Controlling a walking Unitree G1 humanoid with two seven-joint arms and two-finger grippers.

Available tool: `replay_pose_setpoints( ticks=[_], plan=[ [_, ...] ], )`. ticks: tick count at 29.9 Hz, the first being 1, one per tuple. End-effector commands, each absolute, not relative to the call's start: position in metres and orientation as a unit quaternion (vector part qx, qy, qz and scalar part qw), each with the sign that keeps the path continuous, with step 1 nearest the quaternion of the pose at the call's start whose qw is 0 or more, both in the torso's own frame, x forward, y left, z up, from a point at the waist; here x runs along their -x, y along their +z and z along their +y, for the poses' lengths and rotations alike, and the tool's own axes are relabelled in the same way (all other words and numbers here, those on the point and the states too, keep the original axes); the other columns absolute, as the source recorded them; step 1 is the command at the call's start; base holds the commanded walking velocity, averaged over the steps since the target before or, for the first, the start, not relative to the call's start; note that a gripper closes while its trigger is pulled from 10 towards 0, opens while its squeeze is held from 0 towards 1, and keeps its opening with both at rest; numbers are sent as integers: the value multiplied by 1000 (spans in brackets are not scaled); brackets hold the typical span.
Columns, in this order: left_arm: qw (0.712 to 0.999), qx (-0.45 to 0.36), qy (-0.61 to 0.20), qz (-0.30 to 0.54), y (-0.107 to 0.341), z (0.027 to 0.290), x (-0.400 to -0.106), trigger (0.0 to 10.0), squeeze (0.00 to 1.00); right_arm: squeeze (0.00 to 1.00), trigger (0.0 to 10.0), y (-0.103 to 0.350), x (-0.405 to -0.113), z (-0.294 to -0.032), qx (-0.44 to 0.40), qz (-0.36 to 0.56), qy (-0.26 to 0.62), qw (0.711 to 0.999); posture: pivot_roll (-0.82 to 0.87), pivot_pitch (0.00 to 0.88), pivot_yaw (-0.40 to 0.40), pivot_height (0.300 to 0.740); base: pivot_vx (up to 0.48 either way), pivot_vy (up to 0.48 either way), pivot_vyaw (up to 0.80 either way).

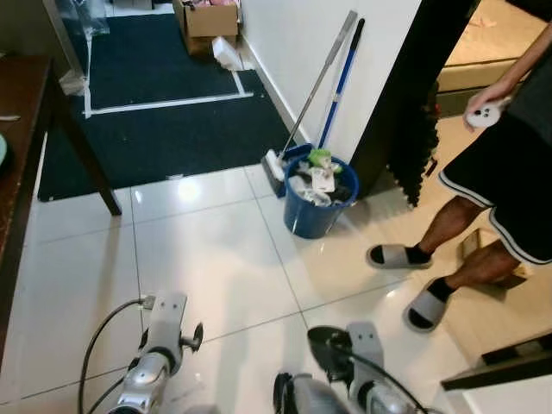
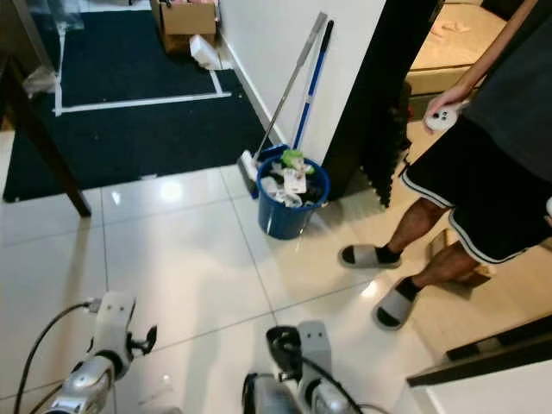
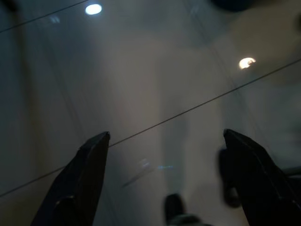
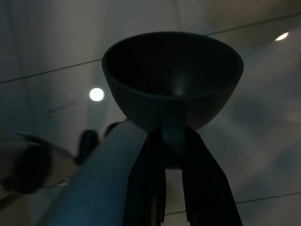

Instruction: Setting the table

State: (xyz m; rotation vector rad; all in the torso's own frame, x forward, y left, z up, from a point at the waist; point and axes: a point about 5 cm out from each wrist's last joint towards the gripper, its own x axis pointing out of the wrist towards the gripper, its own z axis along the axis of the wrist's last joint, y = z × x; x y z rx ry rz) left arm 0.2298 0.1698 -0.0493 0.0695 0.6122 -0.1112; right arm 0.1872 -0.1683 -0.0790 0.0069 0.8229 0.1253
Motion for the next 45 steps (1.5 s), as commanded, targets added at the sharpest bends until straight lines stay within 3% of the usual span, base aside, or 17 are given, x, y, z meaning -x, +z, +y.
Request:
replay_pose_setpoints(
  ticks=[1, 45],
  plan=[
    [945, -34, -50, 320, -56, 173, -220, 10000, 0, 0, 10000, -80, -185, -169, -6, 402, 57, 914, 64, 72, -27, 740, 319, 0, 0],
    [945, -34, -59, 321, -55, 171, -223, 10000, 0, 0, 10000, -77, -188, -181, -12, 394, 39, 918, 53, 74, -8, 740, 298, 0, 0]
  ],
)
